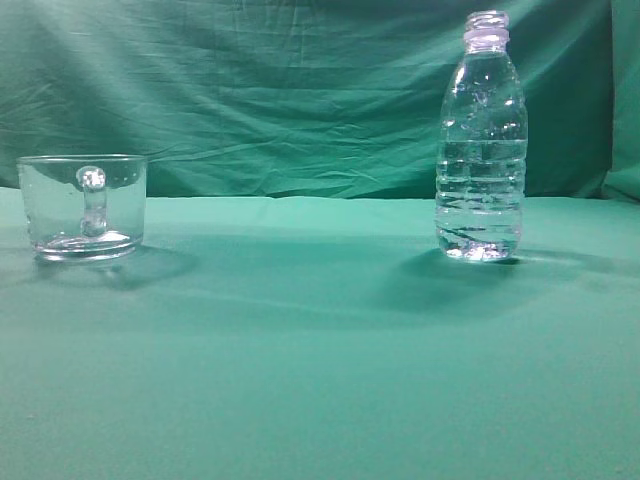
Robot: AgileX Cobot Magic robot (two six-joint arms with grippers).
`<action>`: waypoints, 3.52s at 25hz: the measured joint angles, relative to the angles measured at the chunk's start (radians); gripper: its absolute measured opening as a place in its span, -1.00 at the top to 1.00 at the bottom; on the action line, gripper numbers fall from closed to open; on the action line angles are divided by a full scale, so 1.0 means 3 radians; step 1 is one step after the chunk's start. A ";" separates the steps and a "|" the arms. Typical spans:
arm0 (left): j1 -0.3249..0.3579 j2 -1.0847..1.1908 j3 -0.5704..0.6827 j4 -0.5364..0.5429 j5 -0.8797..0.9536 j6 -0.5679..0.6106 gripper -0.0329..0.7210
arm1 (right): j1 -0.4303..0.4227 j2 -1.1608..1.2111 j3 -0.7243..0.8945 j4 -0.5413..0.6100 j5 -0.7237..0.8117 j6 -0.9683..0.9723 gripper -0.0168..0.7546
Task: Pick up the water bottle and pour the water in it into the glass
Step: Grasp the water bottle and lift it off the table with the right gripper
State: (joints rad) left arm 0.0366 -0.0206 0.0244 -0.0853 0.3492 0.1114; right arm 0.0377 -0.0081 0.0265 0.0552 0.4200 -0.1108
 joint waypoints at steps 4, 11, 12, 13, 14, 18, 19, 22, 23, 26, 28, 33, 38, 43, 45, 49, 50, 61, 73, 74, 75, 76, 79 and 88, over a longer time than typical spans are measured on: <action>0.0000 0.0000 0.0000 0.0000 0.0000 0.0000 0.91 | 0.0000 0.0000 0.0000 0.0000 0.0000 0.0000 0.96; 0.0000 0.0000 0.0000 0.0000 0.0000 0.0000 0.91 | 0.0000 0.0000 0.0000 0.0000 0.0000 0.0000 0.96; 0.0000 0.0000 0.0000 0.0000 0.0000 0.0000 0.91 | 0.0000 0.0000 0.0000 0.0000 0.0000 0.0000 0.96; 0.0000 0.0000 0.0000 0.0000 0.0000 0.0000 0.91 | 0.0000 0.0000 0.0000 0.0000 0.0000 0.0000 0.96; 0.0000 0.0000 0.0000 0.0000 0.0000 0.0000 0.91 | 0.0000 0.0000 0.0000 0.0000 0.0000 0.0000 0.96; 0.0000 0.0000 0.0000 0.0000 0.0000 0.0000 0.91 | 0.0000 0.0000 0.0000 0.0000 0.0000 0.0000 0.96; 0.0000 0.0000 0.0000 0.0000 0.0000 0.0000 0.91 | 0.0000 0.0000 0.0000 0.0000 0.0000 -0.0006 0.96; 0.0000 0.0000 0.0000 0.0000 0.0000 0.0000 0.91 | 0.0000 0.0000 0.0008 -0.0114 -0.0093 -0.0025 0.96; 0.0000 0.0000 0.0000 0.0000 0.0000 0.0000 0.91 | 0.0000 0.0000 0.0008 -0.0114 -0.0195 -0.0025 0.96; 0.0000 0.0000 0.0000 0.0000 0.0000 0.0000 0.91 | 0.0000 0.0000 0.0010 0.0029 -0.0782 0.0078 0.96; 0.0000 0.0000 0.0000 0.0000 0.0000 0.0000 0.91 | 0.0000 0.0000 0.0010 0.0083 -0.1264 0.0159 0.96; 0.0000 0.0000 0.0000 0.0000 0.0000 0.0000 0.91 | 0.0000 -0.0007 -0.0071 0.0054 -0.2031 0.0640 0.96; 0.0000 0.0000 0.0000 0.0000 0.0000 0.0000 0.91 | 0.0000 0.0284 -0.0819 -0.0144 -0.1097 0.0721 0.96; 0.0000 0.0000 0.0000 0.0000 0.0000 0.0000 0.91 | 0.0000 0.1010 -0.1178 -0.0021 -0.0691 0.0729 0.96; 0.0000 0.0000 0.0000 0.0000 0.0000 0.0000 0.91 | 0.0055 0.1221 -0.1192 0.0029 -0.0676 0.0729 0.96; 0.0000 0.0000 0.0000 0.0000 0.0000 0.0000 0.91 | 0.0391 0.1686 -0.1193 0.0064 -0.0793 0.0729 0.96; 0.0000 0.0000 0.0000 0.0000 0.0000 0.0000 0.91 | 0.0489 0.1832 -0.1193 0.0064 -0.0876 0.0722 0.96; 0.0000 0.0000 0.0000 0.0000 0.0000 0.0000 0.91 | 0.1190 0.3548 -0.1212 -0.0313 -0.2596 0.0582 0.51; 0.0000 0.0000 0.0000 0.0000 0.0000 0.0000 0.91 | 0.1219 0.5007 -0.1326 -0.0569 -0.3826 0.0734 -0.78; 0.0000 0.0000 0.0000 0.0000 0.0000 0.0000 0.91 | 0.1219 0.5118 -0.1353 -0.0541 -0.3870 0.0737 -0.78; 0.0000 0.0000 0.0000 0.0000 0.0000 0.0000 0.91 | 0.1219 0.5228 -0.1381 -0.0484 -0.3940 0.0742 -0.78; 0.0000 0.0000 0.0000 0.0000 0.0000 0.0000 0.91 | 0.1219 0.5321 -0.1411 -0.0430 -0.4006 0.0745 -0.78; 0.0000 0.0000 0.0000 0.0000 0.0000 0.0000 0.91 | 0.1219 0.5651 -0.1507 -0.0286 -0.4279 0.0754 -0.78; 0.0000 0.0000 0.0000 0.0000 0.0000 0.0000 0.91 | 0.1219 0.6408 -0.1967 -0.0365 -0.4567 0.0759 -0.64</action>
State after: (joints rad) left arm 0.0366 -0.0206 0.0244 -0.0853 0.3492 0.1114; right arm 0.4034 1.9142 -0.5636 -0.0543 -0.9501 0.1170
